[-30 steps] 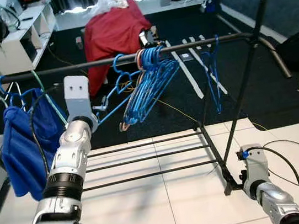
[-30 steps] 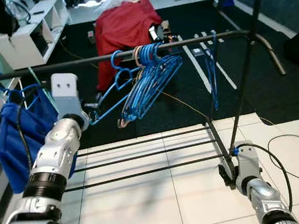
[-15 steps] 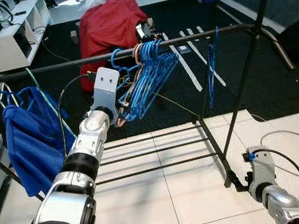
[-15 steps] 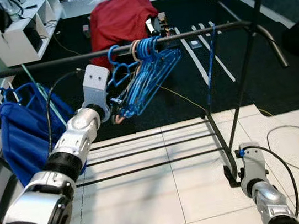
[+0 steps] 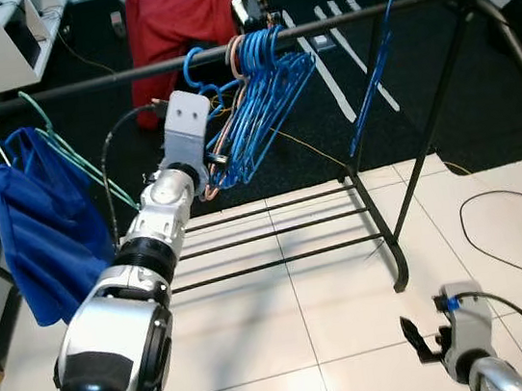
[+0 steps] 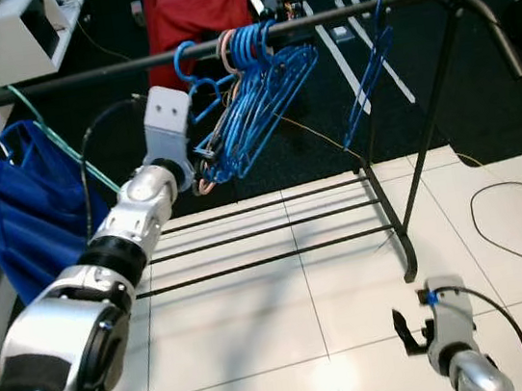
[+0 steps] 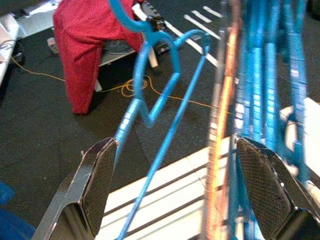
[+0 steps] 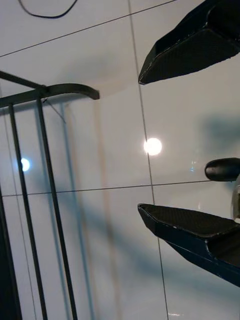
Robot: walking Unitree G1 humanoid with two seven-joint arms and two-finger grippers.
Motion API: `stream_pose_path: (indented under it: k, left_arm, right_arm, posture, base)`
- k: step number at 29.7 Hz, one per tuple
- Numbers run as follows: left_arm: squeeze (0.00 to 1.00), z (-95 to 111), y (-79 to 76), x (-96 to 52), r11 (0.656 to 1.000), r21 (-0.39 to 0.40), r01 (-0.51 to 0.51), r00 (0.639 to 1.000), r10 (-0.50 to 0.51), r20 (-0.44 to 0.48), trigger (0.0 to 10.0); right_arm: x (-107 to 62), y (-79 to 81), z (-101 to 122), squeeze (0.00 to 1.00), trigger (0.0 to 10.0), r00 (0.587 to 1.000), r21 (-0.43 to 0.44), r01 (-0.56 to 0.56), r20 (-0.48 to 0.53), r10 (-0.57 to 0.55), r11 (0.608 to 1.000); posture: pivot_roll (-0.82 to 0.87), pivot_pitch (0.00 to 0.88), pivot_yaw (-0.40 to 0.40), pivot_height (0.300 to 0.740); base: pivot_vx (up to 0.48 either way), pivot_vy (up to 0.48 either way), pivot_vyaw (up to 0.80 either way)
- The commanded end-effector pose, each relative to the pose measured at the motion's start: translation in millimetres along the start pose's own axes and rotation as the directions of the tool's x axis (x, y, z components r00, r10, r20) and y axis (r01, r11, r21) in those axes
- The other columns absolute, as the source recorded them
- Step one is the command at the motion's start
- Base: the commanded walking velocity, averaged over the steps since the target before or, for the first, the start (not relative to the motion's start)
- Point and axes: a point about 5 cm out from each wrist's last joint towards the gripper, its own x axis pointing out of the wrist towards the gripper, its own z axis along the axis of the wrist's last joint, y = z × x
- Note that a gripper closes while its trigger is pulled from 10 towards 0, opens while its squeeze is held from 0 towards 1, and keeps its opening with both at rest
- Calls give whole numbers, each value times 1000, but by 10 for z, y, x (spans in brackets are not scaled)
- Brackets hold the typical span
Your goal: Hang hanger
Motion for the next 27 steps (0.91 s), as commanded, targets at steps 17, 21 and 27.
stream_pose_path:
  k: [17,21,27]
  left_arm:
    - [0,-165,178,-41,992,-57,-111,991,106,-80,10000]
    - [0,-180,129,-38,994,-68,-88,993,82,-88,10000]
    - [0,-177,92,-33,995,-66,-74,994,68,-87,0]
  right_arm:
    - [-431,141,-159,0,10000,1000,45,-16,-17,17,999]
    - [-475,151,-151,0,10000,1000,48,-14,-18,14,999]
    - [-493,155,-145,0,10000,1000,51,-9,-18,9,999]
  posture:
    - [-307,344,136,740]
    - [-312,353,143,740]
    - [-314,354,148,740]
  base:
    - [0,0,0]
    - [0,0,0]
    - [0,0,0]
